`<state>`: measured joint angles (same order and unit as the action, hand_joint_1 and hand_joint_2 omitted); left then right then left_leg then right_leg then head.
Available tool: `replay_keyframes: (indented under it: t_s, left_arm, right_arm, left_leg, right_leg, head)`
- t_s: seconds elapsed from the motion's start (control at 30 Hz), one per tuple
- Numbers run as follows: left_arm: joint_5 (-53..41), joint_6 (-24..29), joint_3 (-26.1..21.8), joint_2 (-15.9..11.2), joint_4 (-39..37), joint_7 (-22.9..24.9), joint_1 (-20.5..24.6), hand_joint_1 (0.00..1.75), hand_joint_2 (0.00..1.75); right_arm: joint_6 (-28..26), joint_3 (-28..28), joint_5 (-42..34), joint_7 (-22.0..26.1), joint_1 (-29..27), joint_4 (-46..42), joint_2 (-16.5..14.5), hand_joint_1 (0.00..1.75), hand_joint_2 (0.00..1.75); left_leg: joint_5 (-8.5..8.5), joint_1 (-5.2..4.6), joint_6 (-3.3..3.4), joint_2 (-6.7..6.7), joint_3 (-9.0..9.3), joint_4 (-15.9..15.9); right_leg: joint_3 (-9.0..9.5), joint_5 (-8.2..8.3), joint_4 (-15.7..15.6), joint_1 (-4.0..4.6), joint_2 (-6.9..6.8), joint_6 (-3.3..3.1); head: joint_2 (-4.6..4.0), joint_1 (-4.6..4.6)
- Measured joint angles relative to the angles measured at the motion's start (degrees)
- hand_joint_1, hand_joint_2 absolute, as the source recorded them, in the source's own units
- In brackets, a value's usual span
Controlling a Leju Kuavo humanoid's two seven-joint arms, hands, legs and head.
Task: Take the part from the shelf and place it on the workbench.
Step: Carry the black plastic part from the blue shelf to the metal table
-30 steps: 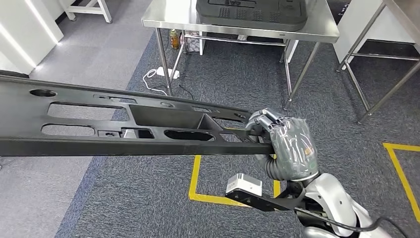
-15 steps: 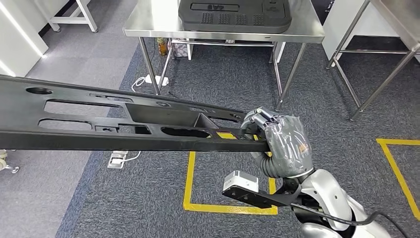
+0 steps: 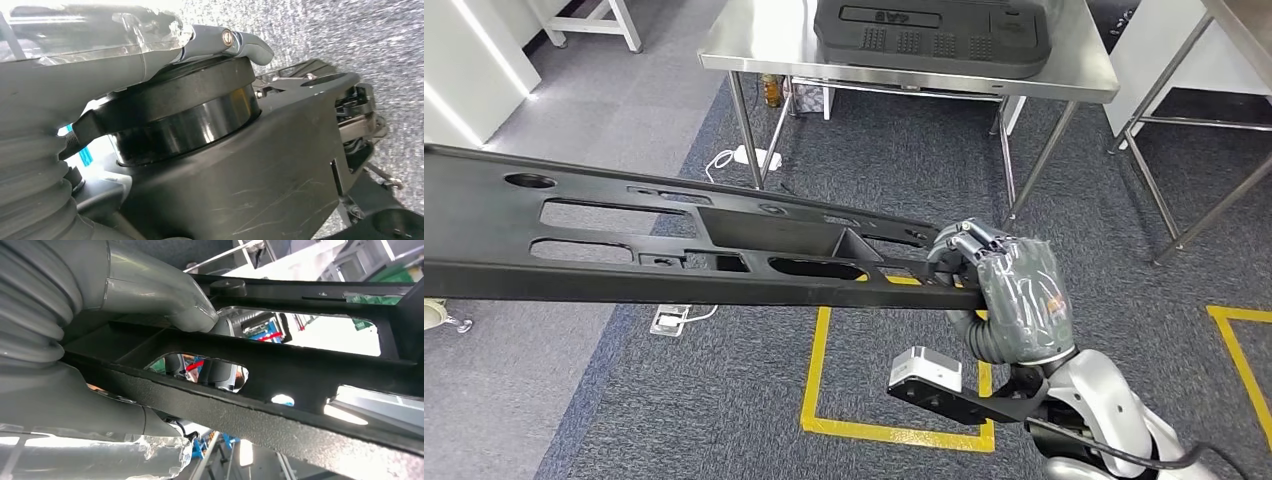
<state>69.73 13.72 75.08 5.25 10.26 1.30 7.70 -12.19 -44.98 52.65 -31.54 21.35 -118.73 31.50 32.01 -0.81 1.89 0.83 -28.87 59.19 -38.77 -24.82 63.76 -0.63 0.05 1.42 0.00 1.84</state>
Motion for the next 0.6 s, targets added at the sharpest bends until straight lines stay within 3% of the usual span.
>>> replay_keyframes:
  t_s: [0.1,0.2,0.23,0.33,0.37,0.4,0.5,0.53,0.6]
  left_arm:
    - [0.01,0.03,0.0,0.0,-0.03,0.01,-0.07,0.0,1.75]
    - [0.01,0.05,0.0,-0.05,-0.05,0.0,-0.08,0.0,1.75]
    - [0.0,0.05,0.0,-0.07,-0.05,-0.02,-0.01,0.0,1.75]
    - [-0.01,0.05,0.0,-0.07,-0.04,-0.24,0.32,0.0,1.75]
    - [0.0,0.05,0.0,-0.07,-0.04,-0.32,0.4,0.0,1.75]
    - [0.01,0.04,0.0,-0.07,-0.03,-0.39,0.45,0.0,1.75]
    - [0.02,0.03,0.0,-0.04,-0.03,-0.22,0.42,0.0,1.75]
    - [0.02,0.03,0.0,-0.03,-0.03,-0.15,0.38,0.0,1.75]
    - [0.02,0.03,0.0,-0.02,-0.03,-0.05,0.34,0.0,1.75]
  right_arm:
    - [-0.23,-0.03,0.01,-0.09,0.05,0.13,0.0,1.75,1.75]
    - [-0.36,-0.02,0.01,-0.19,0.09,0.18,-0.01,1.75,1.75]
    - [-0.4,-0.03,0.01,-0.19,0.11,0.18,-0.01,1.75,1.75]
    - [-0.44,-0.1,0.0,-0.19,0.15,0.28,-0.02,1.75,1.75]
    - [-0.44,-0.17,-0.02,-0.2,0.14,0.34,-0.02,1.75,1.75]
    - [-0.44,-0.26,-0.03,-0.2,0.14,0.39,-0.02,1.75,1.75]
    - [-0.45,-0.43,-0.17,-0.36,0.19,0.58,-0.02,1.75,1.75]
    - [-0.46,-0.45,-0.22,-0.44,0.24,0.66,-0.02,1.75,1.75]
    - [-0.48,-0.48,-0.26,-0.55,0.34,0.8,-0.02,1.75,1.75]
  left_leg:
    - [0.65,-0.24,-0.81,-0.09,0.28,-0.53]
    - [1.98,-0.47,-1.66,-0.21,0.22,1.13]
    - [3.2,-0.55,-1.91,-0.2,-1.05,3.92]
    - [6.62,-0.84,-2.25,-0.18,-7.63,15.17]
    - [6.09,-0.95,-2.22,-0.18,-8.85,16.63]
    - [4.37,-1.02,-2.15,-0.18,-9.11,16.01]
    - [-3.42,-0.95,-1.75,-0.1,-6.57,6.43]
    - [-4.39,-0.9,-1.44,-0.04,-5.84,3.69]
    - [-4.03,-0.94,-0.73,0.13,-5.48,1.7]
  right_leg:
    - [1.44,-0.93,-2.87,0.44,0.05,-1.0]
    - [2.59,-1.6,-3.79,-0.11,0.07,-1.93]
    - [3.11,-1.84,-3.99,-0.23,-0.03,-2.22]
    - [4.41,-2.9,-4.06,-0.02,-0.16,-2.82]
    - [4.99,-3.33,-4.05,0.03,-0.1,-2.87]
    - [5.68,-3.79,-4.05,0.06,0.01,-2.87]
    - [7.54,-5.24,-3.92,0.21,0.34,-2.44]
    - [7.62,-5.52,-3.81,0.32,0.46,-2.21]
    - [7.23,-5.67,-3.73,0.5,0.66,-1.78]
  head:
    - [0.0,0.25]
    - [0.0,-0.34]
    - [0.0,-0.71]
    - [0.0,-1.63]
    - [0.0,-1.75]
    - [0.0,-1.87]
    - [0.0,-2.22]
    - [0.0,-2.27]
    - [0.0,-2.06]
